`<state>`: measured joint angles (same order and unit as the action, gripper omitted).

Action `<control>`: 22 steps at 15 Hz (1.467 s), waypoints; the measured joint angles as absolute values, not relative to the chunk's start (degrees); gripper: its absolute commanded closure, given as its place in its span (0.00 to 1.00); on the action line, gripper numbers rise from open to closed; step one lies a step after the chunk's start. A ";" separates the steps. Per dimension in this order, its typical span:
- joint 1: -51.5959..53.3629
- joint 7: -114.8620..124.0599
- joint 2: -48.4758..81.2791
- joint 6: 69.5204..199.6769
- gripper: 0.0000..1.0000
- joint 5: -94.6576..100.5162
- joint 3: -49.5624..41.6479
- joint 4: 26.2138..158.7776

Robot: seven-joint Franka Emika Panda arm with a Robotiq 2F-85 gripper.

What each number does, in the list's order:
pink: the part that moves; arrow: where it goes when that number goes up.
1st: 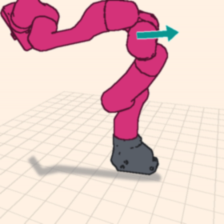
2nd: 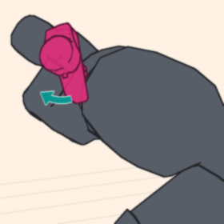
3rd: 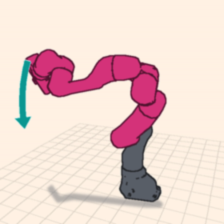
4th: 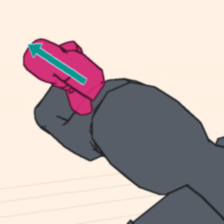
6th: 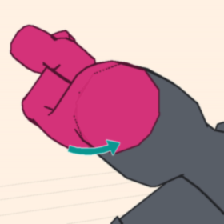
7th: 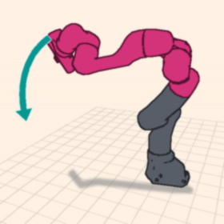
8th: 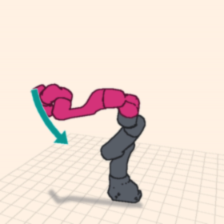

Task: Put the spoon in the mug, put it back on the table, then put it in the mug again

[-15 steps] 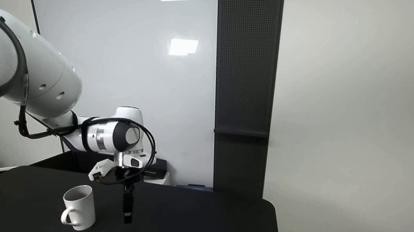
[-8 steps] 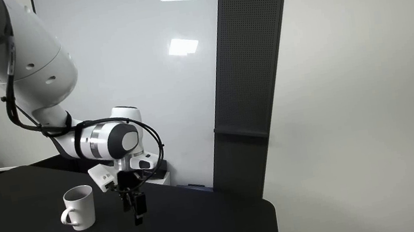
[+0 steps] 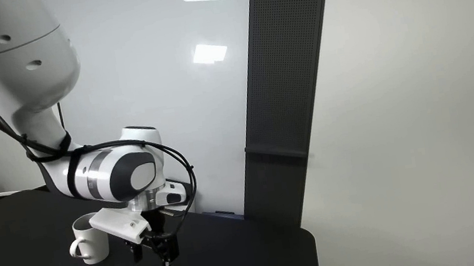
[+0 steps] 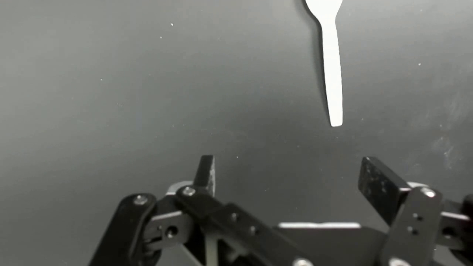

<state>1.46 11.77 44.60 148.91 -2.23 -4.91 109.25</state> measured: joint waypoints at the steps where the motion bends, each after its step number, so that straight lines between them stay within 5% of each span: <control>1: 1.46 11.04 43.81 151.26 0.00 -2.28 -4.87 111.30; 8: 3.11 11.20 42.22 161.79 0.00 -4.32 -2.88 119.47; 22: 6.74 12.19 42.50 163.31 0.00 -6.80 -2.14 121.57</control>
<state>6.74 12.19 42.50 163.31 -6.80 -2.14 121.57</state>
